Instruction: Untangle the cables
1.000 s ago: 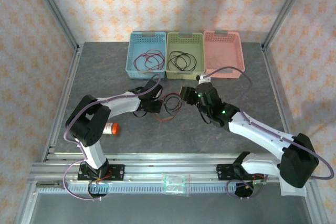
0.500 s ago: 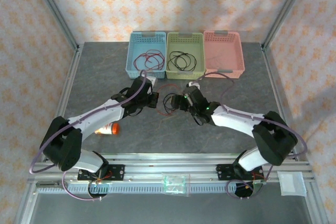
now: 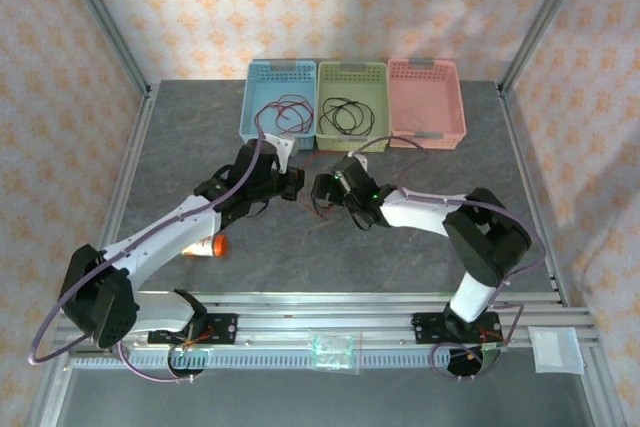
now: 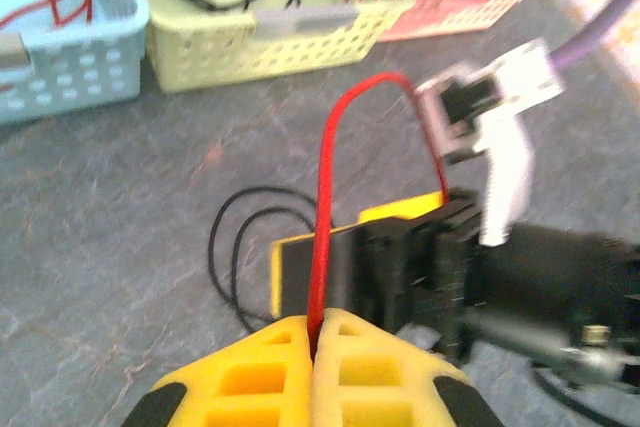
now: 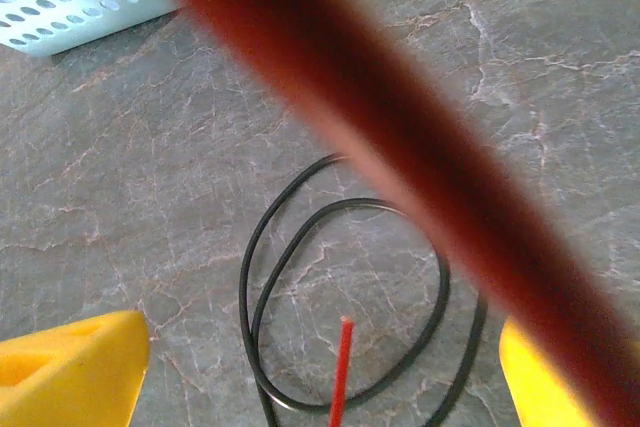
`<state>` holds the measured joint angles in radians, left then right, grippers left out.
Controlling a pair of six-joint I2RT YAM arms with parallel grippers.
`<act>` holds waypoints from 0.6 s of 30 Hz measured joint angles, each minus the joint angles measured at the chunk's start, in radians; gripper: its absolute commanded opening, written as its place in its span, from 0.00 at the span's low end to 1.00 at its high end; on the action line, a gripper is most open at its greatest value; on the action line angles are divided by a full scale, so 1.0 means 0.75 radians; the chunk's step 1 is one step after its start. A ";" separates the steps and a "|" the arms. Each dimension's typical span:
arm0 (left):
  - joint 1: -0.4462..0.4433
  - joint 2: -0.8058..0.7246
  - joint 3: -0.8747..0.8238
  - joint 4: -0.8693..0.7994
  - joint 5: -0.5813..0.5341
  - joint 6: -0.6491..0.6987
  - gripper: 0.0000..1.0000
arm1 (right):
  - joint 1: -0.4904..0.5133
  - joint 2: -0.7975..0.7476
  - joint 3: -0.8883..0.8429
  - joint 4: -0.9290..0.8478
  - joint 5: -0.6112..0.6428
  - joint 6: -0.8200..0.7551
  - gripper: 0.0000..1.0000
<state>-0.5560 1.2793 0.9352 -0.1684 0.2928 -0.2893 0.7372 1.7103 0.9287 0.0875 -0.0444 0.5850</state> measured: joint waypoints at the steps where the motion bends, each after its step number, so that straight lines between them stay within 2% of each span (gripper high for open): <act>1: -0.001 -0.016 0.014 0.000 0.003 0.000 0.00 | 0.000 0.014 0.010 0.000 -0.001 0.005 0.90; 18: 0.027 -0.234 0.286 -0.080 -0.020 0.015 0.00 | -0.001 0.055 0.031 -0.126 0.123 0.093 0.89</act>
<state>-0.5358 1.1038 1.1500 -0.2283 0.2775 -0.2783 0.7368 1.7515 0.9516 -0.0067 0.0475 0.6548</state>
